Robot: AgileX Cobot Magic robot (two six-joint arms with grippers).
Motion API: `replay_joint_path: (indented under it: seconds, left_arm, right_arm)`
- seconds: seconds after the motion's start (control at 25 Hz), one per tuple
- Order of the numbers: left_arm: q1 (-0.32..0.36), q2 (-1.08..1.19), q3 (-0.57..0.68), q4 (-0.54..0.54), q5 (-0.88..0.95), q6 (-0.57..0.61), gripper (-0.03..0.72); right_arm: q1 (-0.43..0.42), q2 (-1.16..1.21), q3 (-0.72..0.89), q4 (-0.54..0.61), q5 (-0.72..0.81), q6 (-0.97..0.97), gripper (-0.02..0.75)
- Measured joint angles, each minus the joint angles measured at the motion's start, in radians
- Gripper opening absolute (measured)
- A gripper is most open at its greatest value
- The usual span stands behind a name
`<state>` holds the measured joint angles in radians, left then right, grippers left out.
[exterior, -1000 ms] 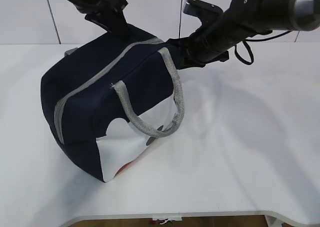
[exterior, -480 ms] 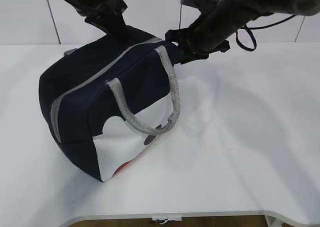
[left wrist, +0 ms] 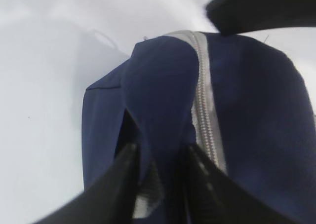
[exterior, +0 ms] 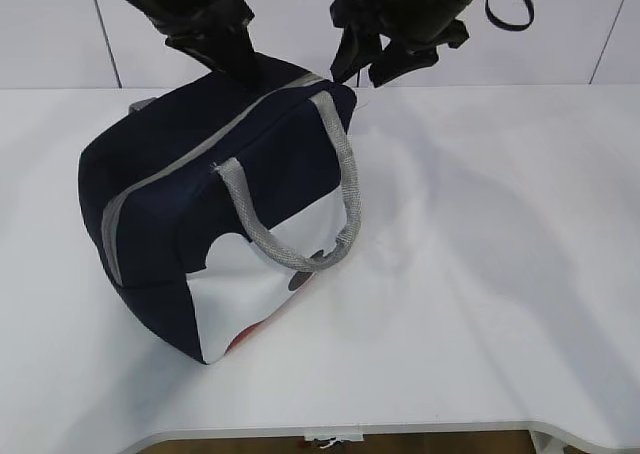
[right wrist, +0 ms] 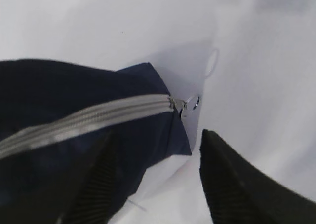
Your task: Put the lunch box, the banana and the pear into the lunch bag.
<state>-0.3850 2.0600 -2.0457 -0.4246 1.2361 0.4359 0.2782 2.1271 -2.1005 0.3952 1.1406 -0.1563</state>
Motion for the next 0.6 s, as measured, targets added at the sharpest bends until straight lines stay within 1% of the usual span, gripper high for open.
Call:
replay_joint_path:
  seconds: [0.04, 0.08, 0.16, 0.32, 0.44, 0.6]
  left_arm:
    - [0.0, 0.0, 0.0, 0.0, 0.0, -0.005, 0.285]
    - [0.0, 0.0, 0.0, 0.002, 0.0, -0.007, 0.309]
    - [0.0, -0.002, 0.0, 0.006, 0.0, -0.018, 0.33]
    - [0.0, -0.035, 0.0, 0.054, 0.002, -0.066, 0.337]
    - [0.0, -0.08, 0.005, 0.116, 0.004, -0.123, 0.333]
    - [0.0, -0.186, 0.079, 0.195, 0.004, -0.167, 0.333]
  right_arm:
    - [0.0, 0.0, -0.028, -0.015, 0.039, 0.0, 0.442]
    - [0.0, 0.0, -0.049, -0.032, 0.07, 0.0, 0.444]
    - [0.0, -0.008, -0.063, -0.065, 0.088, 0.0, 0.445]
    - [0.0, -0.049, -0.067, -0.156, 0.104, 0.003, 0.446]
    - [0.0, -0.103, -0.046, -0.188, 0.107, 0.008, 0.446]
    - [0.0, -0.201, 0.034, -0.208, 0.108, 0.015, 0.446]
